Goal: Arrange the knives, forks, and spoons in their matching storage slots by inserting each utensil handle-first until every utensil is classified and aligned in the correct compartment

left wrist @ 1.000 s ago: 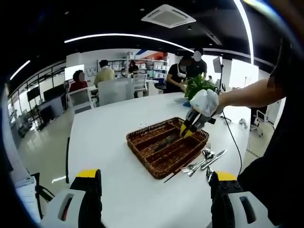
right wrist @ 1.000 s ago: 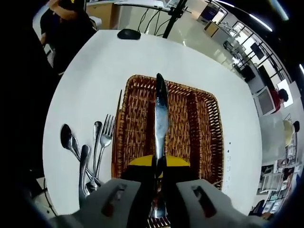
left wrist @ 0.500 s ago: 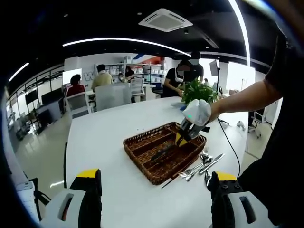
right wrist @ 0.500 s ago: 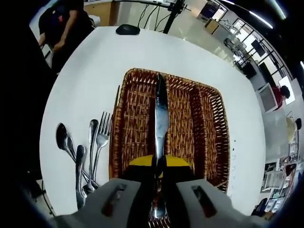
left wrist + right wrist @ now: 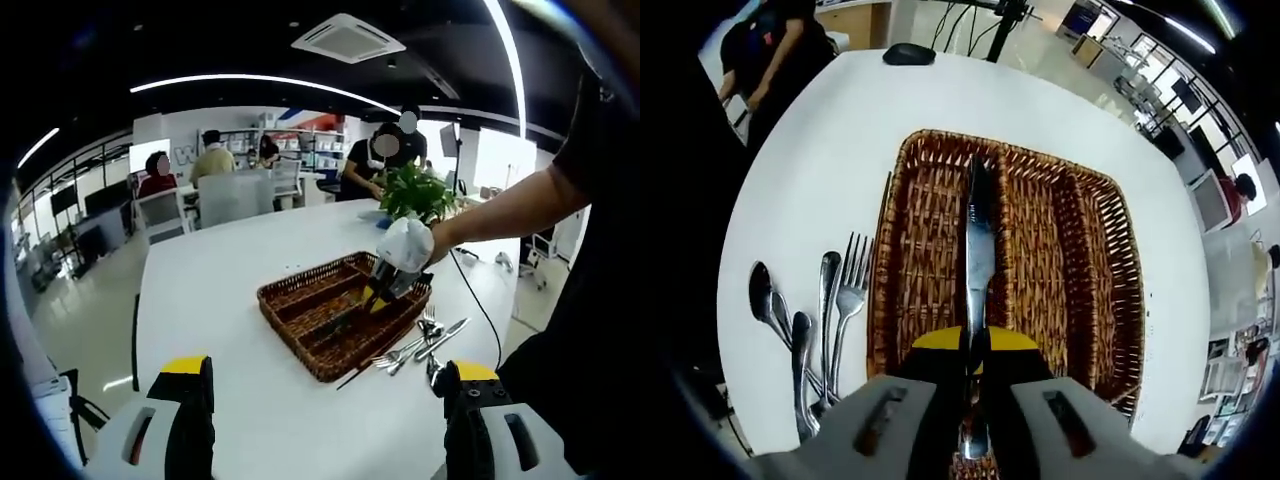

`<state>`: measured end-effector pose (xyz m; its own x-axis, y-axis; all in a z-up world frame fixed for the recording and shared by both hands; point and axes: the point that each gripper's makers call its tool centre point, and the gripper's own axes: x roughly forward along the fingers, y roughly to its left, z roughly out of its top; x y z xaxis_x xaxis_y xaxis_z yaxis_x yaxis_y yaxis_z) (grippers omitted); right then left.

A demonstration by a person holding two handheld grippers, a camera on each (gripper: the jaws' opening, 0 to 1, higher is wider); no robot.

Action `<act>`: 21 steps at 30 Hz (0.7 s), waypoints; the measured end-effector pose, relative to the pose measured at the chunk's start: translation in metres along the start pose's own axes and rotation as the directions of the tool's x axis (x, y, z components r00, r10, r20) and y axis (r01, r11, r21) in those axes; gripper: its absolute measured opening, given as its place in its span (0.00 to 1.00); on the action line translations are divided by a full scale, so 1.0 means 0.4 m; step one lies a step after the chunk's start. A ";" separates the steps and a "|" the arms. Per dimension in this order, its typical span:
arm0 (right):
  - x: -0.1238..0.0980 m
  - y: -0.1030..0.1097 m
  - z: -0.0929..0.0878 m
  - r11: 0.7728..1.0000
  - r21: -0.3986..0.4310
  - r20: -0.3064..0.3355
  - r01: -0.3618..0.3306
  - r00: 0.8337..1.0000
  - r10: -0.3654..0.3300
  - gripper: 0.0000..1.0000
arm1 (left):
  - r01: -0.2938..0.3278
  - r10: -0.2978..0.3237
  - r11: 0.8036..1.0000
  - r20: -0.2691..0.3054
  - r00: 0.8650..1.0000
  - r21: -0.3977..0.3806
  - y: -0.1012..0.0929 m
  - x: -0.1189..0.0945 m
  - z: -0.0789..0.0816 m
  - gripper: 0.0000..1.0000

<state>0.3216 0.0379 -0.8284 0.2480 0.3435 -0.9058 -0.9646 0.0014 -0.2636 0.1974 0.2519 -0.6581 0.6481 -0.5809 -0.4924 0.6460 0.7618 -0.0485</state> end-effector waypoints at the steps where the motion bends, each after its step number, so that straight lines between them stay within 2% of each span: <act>1: 0.004 -0.001 0.000 1.000 0.001 0.000 0.001 1.000 -0.001 0.03 | 0.001 -0.001 1.000 0.000 1.000 -0.001 -0.001 0.000 0.001 1.00; 21: 0.080 0.003 -0.015 1.000 0.015 -0.032 -0.007 0.999 0.007 0.03 | -0.011 0.011 1.000 -0.008 1.000 0.006 -0.024 -0.002 0.017 1.00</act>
<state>0.3289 0.0435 -0.8597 0.2436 0.3134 -0.9179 -0.9675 0.0128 -0.2524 0.1935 0.2429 -0.6512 0.6518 -0.5705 -0.4997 0.6416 0.7661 -0.0376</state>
